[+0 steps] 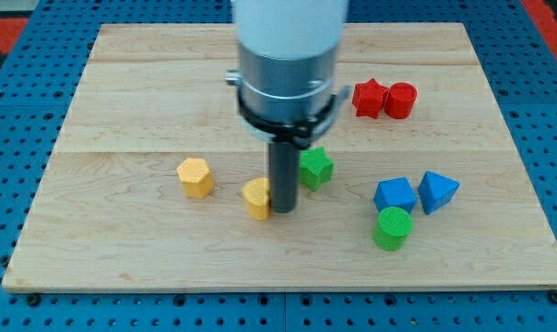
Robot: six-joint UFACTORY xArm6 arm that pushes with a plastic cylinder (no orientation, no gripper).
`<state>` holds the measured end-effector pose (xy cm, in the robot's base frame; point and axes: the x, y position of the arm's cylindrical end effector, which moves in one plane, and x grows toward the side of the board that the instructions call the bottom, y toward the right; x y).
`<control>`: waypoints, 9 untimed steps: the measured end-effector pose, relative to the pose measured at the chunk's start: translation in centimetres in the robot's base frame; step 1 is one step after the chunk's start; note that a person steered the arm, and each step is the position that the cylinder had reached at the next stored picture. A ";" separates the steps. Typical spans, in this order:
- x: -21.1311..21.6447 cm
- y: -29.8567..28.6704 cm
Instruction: Move your arm closer to the green circle
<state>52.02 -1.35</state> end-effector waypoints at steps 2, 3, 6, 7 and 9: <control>-1.1 -6.7; 2.5 -4.1; 9.9 12.1; 9.8 17.6; 6.8 18.0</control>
<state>58.78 16.69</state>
